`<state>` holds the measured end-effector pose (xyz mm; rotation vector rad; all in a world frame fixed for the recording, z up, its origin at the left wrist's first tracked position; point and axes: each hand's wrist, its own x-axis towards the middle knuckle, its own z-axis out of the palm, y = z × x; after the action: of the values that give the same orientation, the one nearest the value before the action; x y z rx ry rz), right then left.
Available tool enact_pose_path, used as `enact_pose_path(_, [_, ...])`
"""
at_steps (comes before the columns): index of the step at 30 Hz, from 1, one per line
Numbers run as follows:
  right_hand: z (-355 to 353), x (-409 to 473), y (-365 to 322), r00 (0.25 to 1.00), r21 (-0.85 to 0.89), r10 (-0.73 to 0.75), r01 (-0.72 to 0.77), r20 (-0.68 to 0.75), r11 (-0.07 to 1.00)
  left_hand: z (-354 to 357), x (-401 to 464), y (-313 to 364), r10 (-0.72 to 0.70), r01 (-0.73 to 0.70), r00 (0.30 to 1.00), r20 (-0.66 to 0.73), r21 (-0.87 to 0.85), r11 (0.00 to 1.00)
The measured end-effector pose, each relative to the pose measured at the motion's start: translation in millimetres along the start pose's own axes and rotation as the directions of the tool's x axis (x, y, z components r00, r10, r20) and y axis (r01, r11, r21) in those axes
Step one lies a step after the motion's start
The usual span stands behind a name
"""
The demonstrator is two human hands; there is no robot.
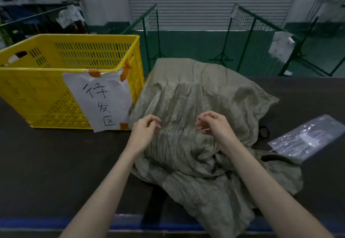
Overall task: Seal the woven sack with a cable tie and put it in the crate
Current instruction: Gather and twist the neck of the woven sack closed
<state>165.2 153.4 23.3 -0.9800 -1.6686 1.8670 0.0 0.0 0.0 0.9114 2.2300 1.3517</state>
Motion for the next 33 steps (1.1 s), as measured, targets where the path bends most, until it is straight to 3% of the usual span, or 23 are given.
enact_pose_path(8, [20.7,0.7,37.9,0.995,0.027,0.093,-0.092,-0.033,0.995,-11.5,-18.7,-30.6,-0.015,0.035,0.976,-0.216,0.088,0.996])
enact_pose_path(14, [34.0,1.6,57.7,0.996,-0.086,0.058,-0.064,-0.073,0.994,-17.7,-16.7,-58.5,-0.003,0.054,0.947,-0.322,0.149,0.987])
enact_pose_path(18, [37.9,2.7,67.1,0.996,-0.133,0.075,-0.082,-0.057,0.988,-21.8,-8.0,-62.7,-0.176,0.18,0.909,-0.379,-0.024,0.983])
enact_pose_path(20, [38.8,3.7,73.0,0.995,-0.154,0.079,-0.088,-0.061,0.984,-23.5,-0.1,-67.4,-0.329,0.298,0.893,-0.306,-0.143,0.944])
enact_pose_path(23, [38.5,4.8,83.0,0.993,-0.215,0.088,-0.104,-0.083,0.971,-20.6,5.6,-70.1,-0.481,0.461,0.872,-0.09,-0.183,0.869])
enact_pose_path(26, [39.8,5.0,89.8,0.991,-0.281,0.09,-0.115,-0.1,0.953,-9.2,8.9,-69.2,-0.524,0.532,0.845,0.105,-0.255,0.807])
enact_pose_path(30, [44.6,-1.4,95.2,0.992,-0.319,0.099,-0.118,-0.075,0.941,2.2,8.8,-69.2,-0.622,0.655,0.745,0.24,-0.436,0.617])
enact_pose_path(33, [47.7,-4.6,101.6,0.996,-0.44,0.066,-0.088,-0.065,0.894,6.8,7.5,-68.0,-0.582,0.694,0.718,0.382,-0.468,0.548])
